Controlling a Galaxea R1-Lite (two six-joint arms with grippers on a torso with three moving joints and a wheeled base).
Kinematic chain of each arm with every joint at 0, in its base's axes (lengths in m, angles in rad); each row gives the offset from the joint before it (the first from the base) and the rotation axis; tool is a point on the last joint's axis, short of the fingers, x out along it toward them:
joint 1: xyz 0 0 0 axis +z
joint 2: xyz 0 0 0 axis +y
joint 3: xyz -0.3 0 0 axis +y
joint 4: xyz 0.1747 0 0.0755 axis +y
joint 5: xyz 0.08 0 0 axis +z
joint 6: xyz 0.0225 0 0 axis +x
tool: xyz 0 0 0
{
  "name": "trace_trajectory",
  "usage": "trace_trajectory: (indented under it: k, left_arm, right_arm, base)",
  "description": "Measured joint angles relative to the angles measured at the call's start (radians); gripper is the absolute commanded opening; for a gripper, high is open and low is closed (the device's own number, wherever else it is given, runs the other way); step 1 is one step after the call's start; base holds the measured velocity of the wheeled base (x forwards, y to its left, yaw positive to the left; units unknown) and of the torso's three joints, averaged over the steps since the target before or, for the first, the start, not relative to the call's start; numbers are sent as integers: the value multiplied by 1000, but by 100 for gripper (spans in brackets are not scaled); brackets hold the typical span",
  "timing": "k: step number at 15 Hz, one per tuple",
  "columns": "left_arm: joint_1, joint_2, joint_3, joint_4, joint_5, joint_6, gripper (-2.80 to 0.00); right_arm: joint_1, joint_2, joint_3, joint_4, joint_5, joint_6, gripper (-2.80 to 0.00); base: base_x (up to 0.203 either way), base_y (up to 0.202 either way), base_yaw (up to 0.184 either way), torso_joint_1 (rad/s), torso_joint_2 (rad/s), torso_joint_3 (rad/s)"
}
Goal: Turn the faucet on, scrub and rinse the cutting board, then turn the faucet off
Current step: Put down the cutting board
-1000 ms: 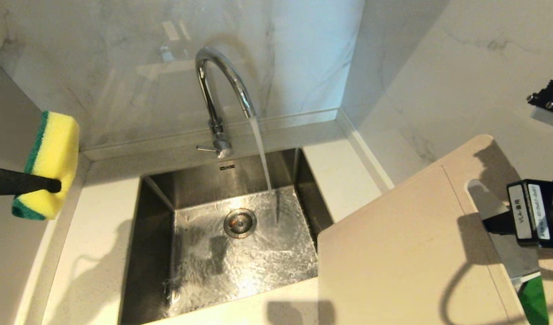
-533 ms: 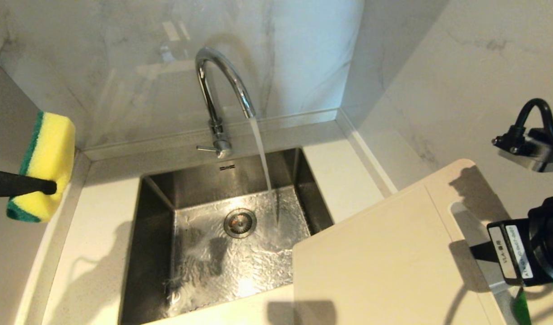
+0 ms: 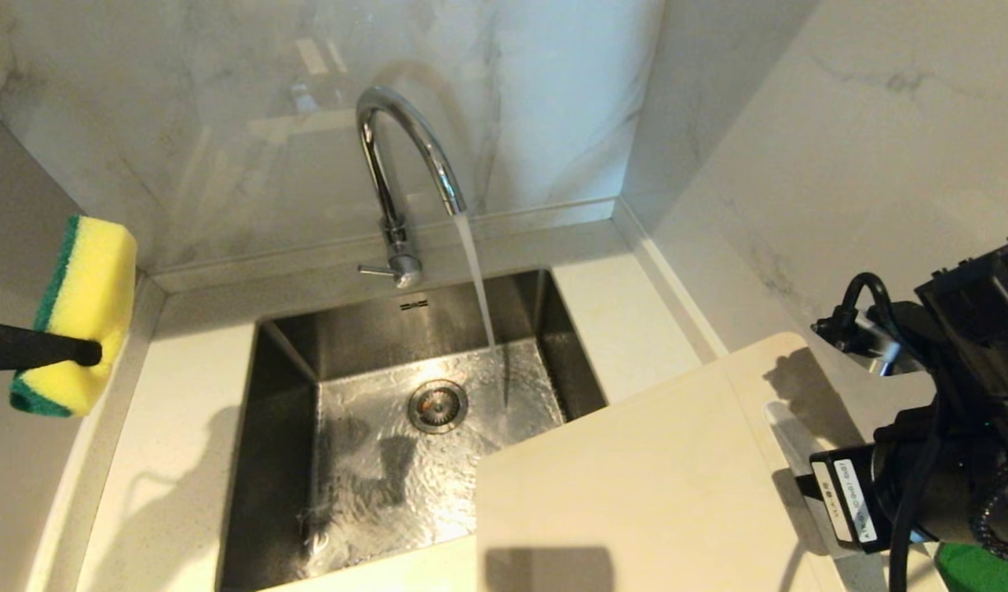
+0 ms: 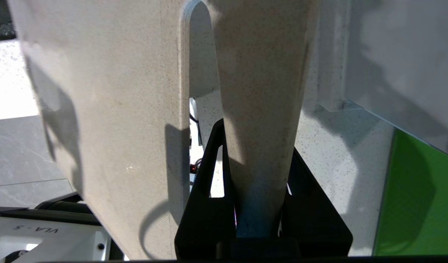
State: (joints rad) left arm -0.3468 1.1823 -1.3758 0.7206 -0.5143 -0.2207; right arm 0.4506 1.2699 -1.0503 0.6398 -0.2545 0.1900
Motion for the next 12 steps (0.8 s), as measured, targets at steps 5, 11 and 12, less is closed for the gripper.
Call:
trace_trajectory:
  k: [5,11,12]
  left_arm:
    - [0,1,2,0,1,0,-280]
    - [-1,3,2,0,2,0,-280]
    - [-1,3,2,0,2,1,-280]
  right_arm:
    - [0,30,96,-102,1,-13,-280]
    - [1,72,277,-326,1,-88,-280]
    - [1,87,295,-359,2,-87,-280]
  base:
    - [0,0,0,0,0,0]
    - [0,0,0,0,0,0]
    - [0,0,0,0,0,0]
